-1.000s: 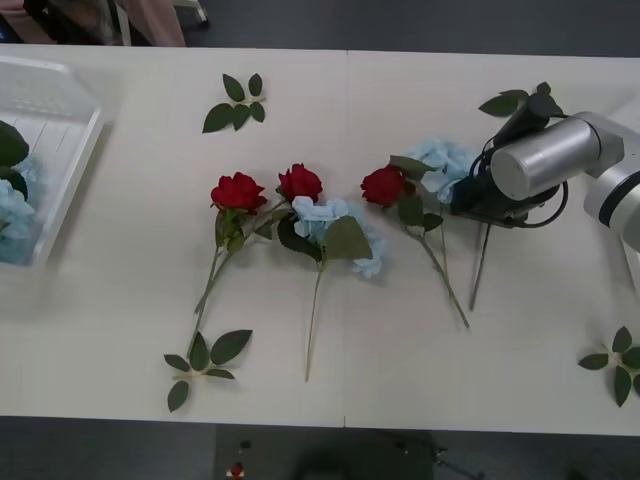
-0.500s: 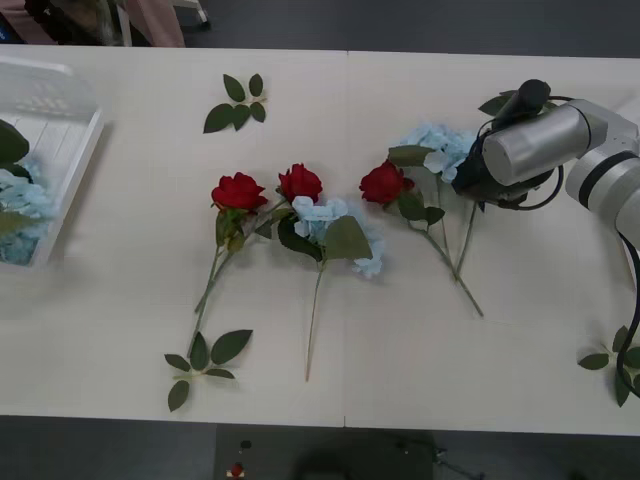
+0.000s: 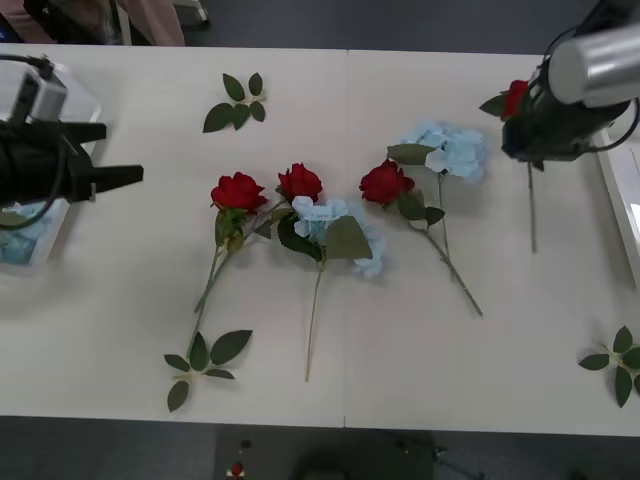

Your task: Put the red flowers into the right box and the blue flowers into the left box

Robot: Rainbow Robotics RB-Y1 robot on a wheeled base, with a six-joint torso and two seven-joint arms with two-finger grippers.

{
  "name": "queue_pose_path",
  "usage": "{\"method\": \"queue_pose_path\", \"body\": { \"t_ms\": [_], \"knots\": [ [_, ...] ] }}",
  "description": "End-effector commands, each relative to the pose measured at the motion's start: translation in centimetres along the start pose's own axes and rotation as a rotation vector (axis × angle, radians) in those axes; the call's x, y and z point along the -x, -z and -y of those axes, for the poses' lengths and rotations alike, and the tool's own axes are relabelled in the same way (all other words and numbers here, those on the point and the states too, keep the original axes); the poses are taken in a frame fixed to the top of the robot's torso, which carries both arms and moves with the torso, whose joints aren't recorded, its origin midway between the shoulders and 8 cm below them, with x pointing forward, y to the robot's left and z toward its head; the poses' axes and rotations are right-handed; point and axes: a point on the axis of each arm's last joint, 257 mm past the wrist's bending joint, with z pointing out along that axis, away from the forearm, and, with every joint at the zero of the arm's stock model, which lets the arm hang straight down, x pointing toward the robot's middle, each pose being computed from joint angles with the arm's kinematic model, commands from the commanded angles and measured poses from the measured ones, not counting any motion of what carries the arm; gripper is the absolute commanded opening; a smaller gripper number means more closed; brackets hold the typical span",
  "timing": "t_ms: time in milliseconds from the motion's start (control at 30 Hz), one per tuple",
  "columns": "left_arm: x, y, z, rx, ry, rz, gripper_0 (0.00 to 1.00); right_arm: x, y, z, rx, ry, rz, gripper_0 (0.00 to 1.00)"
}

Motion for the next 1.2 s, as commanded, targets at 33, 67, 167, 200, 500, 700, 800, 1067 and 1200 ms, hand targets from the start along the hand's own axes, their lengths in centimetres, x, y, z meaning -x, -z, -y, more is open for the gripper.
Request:
{"method": "queue_pose_path", "body": {
  "t_ms": [33, 67, 167, 200, 500, 700, 800, 1067, 1200],
  "knots": [
    [-3.2, -2.1, 0.8, -0.033, 0.084, -0.110, 1.00, 6.8, 9.2, 8.4, -0.095, 0.118, 0.103, 0.00],
    [-4.6, -2.8, 1.3, -0.045, 0.121, -0.148, 1.00, 7.1, 10.3, 10.7, -0.133, 0.170, 0.105, 0.00],
    [-6.0, -4.7, 1.6, -0.057, 0.163, -0.203, 1.00, 7.7, 12.7, 17.0, -0.261, 0.270, 0.115, 0.00],
    [-6.2, -5.5, 1.7, -0.058, 0.162, -0.218, 1.00, 7.7, 13.1, 18.9, -0.299, 0.294, 0.118, 0.00],
    [-8.2, -11.5, 3.2, -0.064, 0.191, -0.307, 1.00, 6.4, 9.2, 28.6, -0.507, 0.388, 0.229, 0.00],
    [-10.7, -14.4, 4.7, -0.074, 0.206, -0.362, 1.00, 3.2, 4.6, 31.3, -0.596, 0.456, 0.273, 0.00],
    [-12.0, -15.5, 6.4, -0.104, 0.190, -0.407, 1.00, 0.6, 2.8, 32.1, -0.591, 0.395, 0.245, 0.00],
    [-12.7, -16.8, 7.6, -0.123, 0.177, -0.443, 0.00, -1.8, 1.9, 34.5, -0.622, 0.364, 0.231, 0.42],
    [-11.8, -16.4, 6.3, -0.102, 0.139, -0.435, 0.00, -1.9, 1.6, 34.4, -0.604, 0.340, 0.245, 0.61]
  ]
}}
